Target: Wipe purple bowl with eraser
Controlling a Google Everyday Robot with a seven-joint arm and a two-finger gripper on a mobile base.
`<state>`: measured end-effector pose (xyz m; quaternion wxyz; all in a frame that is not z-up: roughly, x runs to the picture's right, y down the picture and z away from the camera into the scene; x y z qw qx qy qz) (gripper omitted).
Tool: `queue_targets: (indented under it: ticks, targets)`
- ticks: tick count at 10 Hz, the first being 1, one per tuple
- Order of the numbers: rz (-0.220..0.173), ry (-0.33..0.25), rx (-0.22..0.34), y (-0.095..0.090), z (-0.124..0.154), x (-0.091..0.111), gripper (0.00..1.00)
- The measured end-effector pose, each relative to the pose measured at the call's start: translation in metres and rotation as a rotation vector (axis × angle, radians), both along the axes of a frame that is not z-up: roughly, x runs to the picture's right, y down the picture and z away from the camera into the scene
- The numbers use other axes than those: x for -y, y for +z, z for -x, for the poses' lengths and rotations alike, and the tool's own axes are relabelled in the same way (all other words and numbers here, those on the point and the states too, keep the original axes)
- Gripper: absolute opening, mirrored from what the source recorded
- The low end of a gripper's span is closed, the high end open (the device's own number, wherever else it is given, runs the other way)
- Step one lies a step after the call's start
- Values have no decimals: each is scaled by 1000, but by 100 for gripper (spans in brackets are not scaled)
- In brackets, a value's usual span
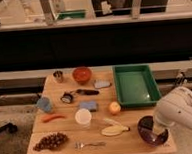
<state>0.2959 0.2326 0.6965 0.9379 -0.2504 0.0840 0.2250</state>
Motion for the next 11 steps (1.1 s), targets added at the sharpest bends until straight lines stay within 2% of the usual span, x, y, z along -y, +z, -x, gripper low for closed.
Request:
queue_targets:
  ticks: [1,4,9,10,11]
  targets:
    - [-31,19,9,-9,-2,3,0]
    - [-84,54,21,-27,-3,1,0]
    - [-157,59,42,-54,13,-3,0]
    - [-164,58,47,-55,17,-2,2]
    - [-176,64,48,-57,18,-3,13]
